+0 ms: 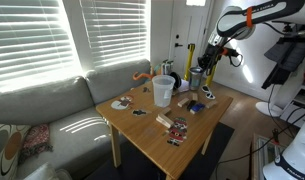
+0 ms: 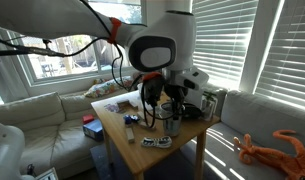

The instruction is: Pour the content from the metallic cup into the clear cup

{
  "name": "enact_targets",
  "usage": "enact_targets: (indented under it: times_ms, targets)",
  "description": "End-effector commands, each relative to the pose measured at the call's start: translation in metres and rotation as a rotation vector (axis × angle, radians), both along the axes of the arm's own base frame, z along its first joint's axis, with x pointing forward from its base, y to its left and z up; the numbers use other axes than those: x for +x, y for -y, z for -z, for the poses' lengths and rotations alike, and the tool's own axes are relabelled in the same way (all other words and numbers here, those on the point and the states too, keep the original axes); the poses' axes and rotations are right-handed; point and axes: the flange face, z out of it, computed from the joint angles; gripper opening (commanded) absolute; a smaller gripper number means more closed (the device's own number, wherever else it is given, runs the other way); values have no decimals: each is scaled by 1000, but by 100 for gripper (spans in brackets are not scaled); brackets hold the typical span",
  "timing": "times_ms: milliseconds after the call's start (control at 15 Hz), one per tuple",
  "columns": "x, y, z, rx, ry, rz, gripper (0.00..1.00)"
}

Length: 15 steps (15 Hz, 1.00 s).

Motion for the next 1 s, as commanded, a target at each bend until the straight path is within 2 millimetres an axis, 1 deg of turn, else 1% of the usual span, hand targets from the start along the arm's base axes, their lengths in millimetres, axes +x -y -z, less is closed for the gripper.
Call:
enact_targets:
  times_ms: [0,200,333,533,733,933]
  targets:
    - [-8,-15,-30,-17,25,5,1]
    - [-17,-37,-63,-103,65,-22,1]
    - [-25,-58,-89,-180,87,-57,1]
    - [-31,-98,-124,-315,108,-104,1]
    - [-28,-143,-146,-447,129,-135,1]
    - [-20,-185,-156,-559,145,-161,1]
